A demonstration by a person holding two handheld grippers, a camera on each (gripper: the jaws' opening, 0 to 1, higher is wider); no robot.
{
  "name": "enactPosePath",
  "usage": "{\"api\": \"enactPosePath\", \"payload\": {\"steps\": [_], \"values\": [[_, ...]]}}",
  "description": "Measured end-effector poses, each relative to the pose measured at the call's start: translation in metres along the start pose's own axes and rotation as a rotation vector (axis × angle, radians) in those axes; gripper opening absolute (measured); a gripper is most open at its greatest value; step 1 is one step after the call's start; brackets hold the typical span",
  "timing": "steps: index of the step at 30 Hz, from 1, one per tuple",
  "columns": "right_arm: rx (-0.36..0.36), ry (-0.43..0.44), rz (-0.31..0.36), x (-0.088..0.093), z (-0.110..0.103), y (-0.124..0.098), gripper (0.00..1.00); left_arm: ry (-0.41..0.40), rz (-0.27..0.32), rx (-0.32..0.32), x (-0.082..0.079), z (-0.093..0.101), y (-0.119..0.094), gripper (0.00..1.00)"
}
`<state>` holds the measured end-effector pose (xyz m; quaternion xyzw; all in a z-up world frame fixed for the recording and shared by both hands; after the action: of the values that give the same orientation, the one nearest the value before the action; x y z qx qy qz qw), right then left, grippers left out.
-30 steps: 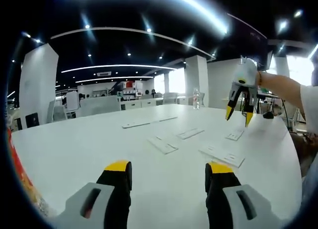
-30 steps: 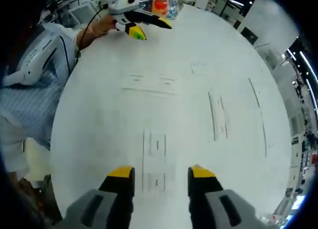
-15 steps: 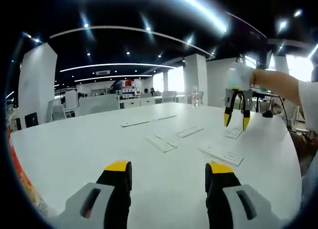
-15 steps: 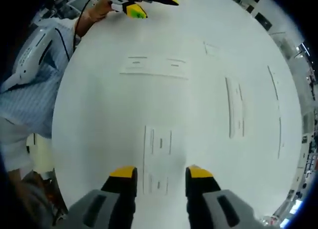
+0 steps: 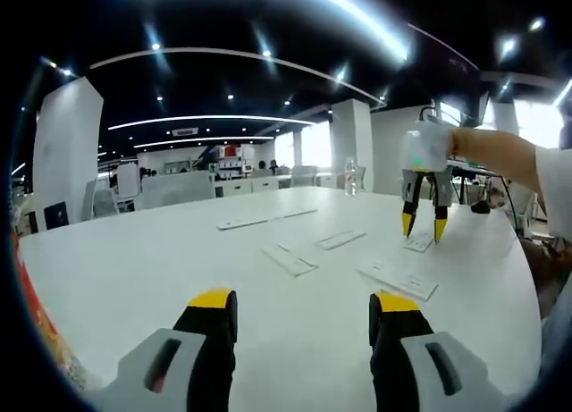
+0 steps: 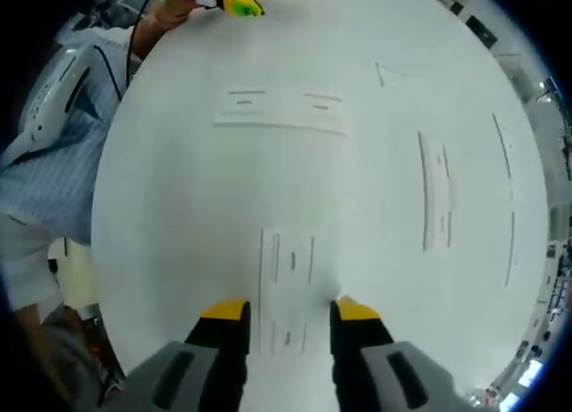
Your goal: Locate the socket holder cover, grip the socket holder cover, clip it into the socket holder slot.
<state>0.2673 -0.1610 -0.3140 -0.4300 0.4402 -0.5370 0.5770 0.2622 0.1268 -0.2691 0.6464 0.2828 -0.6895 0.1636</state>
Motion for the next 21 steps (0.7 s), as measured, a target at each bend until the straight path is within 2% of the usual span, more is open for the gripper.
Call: {"api": "enactPosePath", "payload": {"steps": [16, 21], "values": [[0.002, -0.012, -0.016, -0.001, -0.0053, -0.001, 0.32, -0.003, -0.009, -0.003, 0.0022, -0.0012, -0.0007, 0.6], [0.007, -0.01, -0.017, -0.0014, -0.0049, -0.0006, 0.27, -0.004, -0.014, -0.005, 0.0033, -0.0016, -0.0009, 0.59]]}}
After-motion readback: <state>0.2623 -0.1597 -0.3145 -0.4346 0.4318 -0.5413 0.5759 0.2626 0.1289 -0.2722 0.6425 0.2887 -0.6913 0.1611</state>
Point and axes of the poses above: the point that each gripper's makers call its tool centre point, and the gripper's own axes: y roughly forward along the fingers, z roughly to its right, x roughly out of its underside, the point moved 2 cm from there along -y, roughly backward along the fingers, and after that the axes turned 14 degrees about x, right-handed, at the moved point
